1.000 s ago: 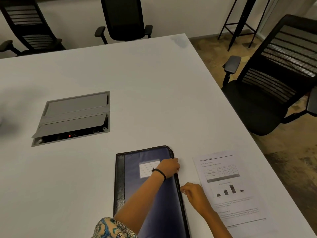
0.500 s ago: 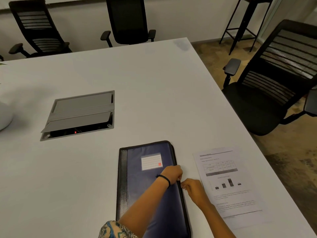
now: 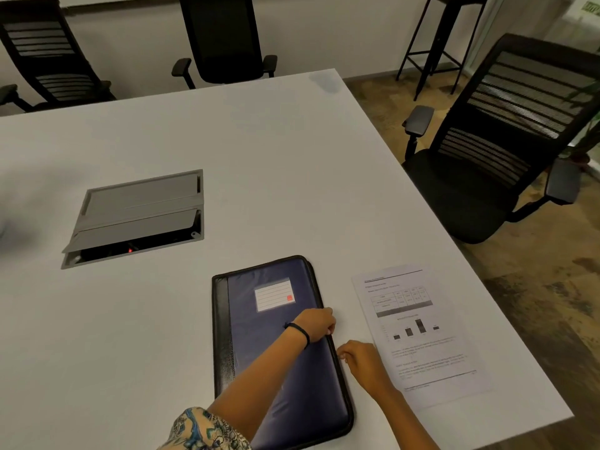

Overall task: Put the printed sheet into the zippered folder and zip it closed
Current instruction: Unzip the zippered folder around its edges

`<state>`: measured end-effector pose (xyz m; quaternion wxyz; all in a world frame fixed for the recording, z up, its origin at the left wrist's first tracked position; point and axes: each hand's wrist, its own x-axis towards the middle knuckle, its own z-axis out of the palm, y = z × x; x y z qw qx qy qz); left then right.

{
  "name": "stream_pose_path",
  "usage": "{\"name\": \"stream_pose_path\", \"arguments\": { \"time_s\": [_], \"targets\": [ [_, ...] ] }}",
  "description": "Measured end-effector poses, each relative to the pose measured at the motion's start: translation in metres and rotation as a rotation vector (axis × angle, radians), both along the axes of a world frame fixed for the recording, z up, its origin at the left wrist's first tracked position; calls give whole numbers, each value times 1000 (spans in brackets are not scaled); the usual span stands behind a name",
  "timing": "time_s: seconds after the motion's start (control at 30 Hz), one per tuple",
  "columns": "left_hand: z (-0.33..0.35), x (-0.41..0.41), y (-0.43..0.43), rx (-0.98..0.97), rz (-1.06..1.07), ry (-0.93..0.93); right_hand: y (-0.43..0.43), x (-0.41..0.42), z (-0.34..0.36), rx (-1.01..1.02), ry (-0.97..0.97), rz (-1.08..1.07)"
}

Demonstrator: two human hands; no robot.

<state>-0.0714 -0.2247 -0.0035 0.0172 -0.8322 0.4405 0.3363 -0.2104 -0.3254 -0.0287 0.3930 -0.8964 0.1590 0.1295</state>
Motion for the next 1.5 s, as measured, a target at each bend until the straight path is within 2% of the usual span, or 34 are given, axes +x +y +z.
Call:
{"name": "stream_pose_path", "arguments": {
  "time_s": [0.13, 0.3, 0.63, 0.87, 1.1, 1.23, 1.5],
  "targets": [
    [-5, -29, 3, 21, -61, 6, 2, 2, -2, 5, 10, -22],
    [-12, -40, 8, -42, -43, -18, 1, 0, -4, 5, 22, 0],
    [-14, -31, 13, -106, 5, 106, 1, -30, -1, 1, 37, 69],
    [-9, -38, 14, -94, -47, 28, 5, -67, 2, 36, 87, 54],
    [-12, -84, 20, -41, -163, 11, 12, -76, 7, -51, 38, 24],
    [-12, -92, 21, -40, -159, -63, 16, -78, 6, -76, 47, 3],
    [-13, -91, 21, -39, -128, -59, 22, -97, 0, -114, 52, 58]
  ]
}}
